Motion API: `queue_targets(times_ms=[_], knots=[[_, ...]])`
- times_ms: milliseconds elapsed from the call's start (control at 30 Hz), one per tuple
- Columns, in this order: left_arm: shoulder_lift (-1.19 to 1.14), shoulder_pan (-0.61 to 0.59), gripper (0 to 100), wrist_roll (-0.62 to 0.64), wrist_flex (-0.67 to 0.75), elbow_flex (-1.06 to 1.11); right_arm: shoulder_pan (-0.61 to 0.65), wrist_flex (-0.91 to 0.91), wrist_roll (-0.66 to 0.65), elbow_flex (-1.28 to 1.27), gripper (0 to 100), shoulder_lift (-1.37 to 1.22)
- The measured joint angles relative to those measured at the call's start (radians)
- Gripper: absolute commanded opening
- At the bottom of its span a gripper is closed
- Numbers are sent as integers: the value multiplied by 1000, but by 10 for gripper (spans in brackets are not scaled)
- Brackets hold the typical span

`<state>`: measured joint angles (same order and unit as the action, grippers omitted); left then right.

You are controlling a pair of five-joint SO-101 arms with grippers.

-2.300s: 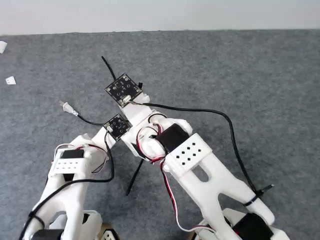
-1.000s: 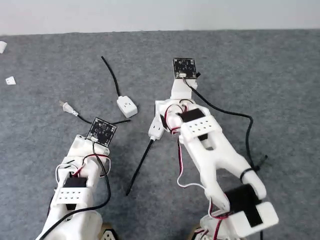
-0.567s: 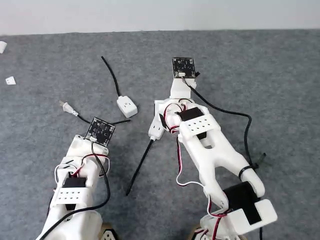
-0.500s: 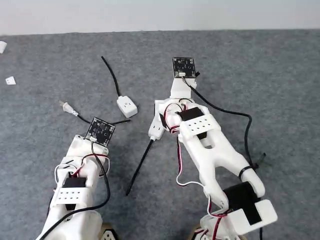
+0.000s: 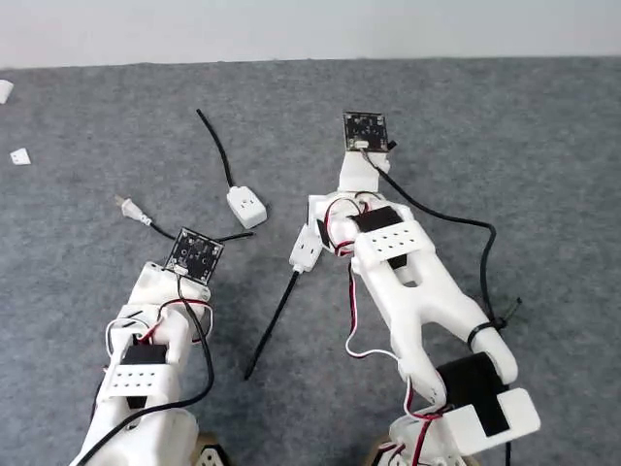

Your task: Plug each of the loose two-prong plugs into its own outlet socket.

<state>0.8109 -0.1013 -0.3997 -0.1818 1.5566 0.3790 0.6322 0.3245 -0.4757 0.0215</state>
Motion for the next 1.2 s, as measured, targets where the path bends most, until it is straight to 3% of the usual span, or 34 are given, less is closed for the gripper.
queue_targets(times_ms=[800, 1200], knots=[[0, 0, 12, 0, 0, 0, -8, -25, 5, 61, 8, -100], [0, -11, 12, 0, 0, 0, 58, 89, 5, 84, 8, -92]])
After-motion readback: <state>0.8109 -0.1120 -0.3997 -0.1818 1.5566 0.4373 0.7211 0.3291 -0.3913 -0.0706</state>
